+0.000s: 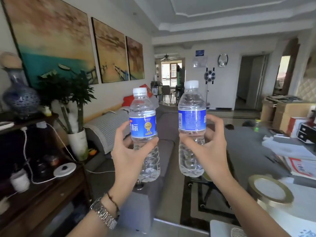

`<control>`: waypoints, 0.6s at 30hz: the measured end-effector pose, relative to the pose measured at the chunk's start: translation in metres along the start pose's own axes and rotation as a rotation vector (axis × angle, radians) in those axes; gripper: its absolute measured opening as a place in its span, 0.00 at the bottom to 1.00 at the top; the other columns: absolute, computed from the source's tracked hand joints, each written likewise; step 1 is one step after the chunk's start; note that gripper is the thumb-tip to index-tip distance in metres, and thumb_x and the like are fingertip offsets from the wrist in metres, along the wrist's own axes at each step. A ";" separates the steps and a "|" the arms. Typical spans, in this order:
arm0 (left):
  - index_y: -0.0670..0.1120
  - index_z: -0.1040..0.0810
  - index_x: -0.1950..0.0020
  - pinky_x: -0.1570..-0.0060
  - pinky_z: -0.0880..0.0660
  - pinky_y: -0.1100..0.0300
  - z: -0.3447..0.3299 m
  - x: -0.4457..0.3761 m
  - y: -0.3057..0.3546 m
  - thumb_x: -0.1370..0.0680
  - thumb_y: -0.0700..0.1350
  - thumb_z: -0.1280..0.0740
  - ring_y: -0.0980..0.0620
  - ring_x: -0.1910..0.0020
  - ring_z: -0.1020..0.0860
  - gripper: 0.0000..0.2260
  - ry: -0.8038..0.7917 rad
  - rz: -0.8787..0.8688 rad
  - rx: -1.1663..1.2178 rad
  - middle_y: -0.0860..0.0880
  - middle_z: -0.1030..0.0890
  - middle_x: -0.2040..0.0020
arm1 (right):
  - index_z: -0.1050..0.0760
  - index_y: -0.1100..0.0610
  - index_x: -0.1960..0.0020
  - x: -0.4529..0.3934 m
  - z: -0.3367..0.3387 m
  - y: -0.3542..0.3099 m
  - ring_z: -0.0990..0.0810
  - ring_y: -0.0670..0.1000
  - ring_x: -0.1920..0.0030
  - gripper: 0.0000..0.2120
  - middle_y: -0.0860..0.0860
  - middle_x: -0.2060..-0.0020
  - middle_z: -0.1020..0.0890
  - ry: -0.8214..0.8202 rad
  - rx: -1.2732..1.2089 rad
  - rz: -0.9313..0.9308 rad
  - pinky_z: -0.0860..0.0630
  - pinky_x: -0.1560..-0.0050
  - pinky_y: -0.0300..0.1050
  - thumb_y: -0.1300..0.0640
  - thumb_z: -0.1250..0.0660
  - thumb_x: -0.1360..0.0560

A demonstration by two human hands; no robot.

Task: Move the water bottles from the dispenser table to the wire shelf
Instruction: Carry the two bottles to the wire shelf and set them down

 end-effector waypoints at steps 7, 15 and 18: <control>0.46 0.28 0.37 0.56 0.29 0.79 0.090 -0.084 0.000 0.37 0.40 0.20 0.74 0.56 0.23 0.31 0.173 -0.163 -0.209 0.66 0.22 0.52 | 0.33 0.44 0.43 -0.045 -0.128 0.003 0.16 0.40 0.61 0.31 0.46 0.61 0.14 -0.127 -0.113 0.046 0.26 0.57 0.26 0.59 0.20 0.38; 0.52 0.28 0.39 0.57 0.24 0.73 0.176 -0.138 0.000 0.36 0.43 0.20 0.68 0.59 0.19 0.30 0.337 -0.200 -0.410 0.72 0.20 0.57 | 0.33 0.45 0.42 -0.079 -0.246 0.009 0.15 0.45 0.57 0.32 0.48 0.55 0.14 -0.320 -0.277 0.052 0.22 0.55 0.37 0.58 0.20 0.38; 0.53 0.28 0.38 0.55 0.23 0.68 0.202 -0.153 -0.003 0.36 0.44 0.20 0.66 0.58 0.18 0.30 0.406 -0.215 -0.459 0.68 0.18 0.59 | 0.34 0.44 0.41 -0.092 -0.294 0.014 0.16 0.45 0.55 0.34 0.50 0.51 0.16 -0.401 -0.344 0.053 0.21 0.57 0.36 0.55 0.20 0.39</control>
Point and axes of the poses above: each hand's wrist, its own x-axis away from the middle knuckle, its own z-axis out of the back of the hand, y = z × x, the point moved 5 cm from there along -x, towards the middle knuckle
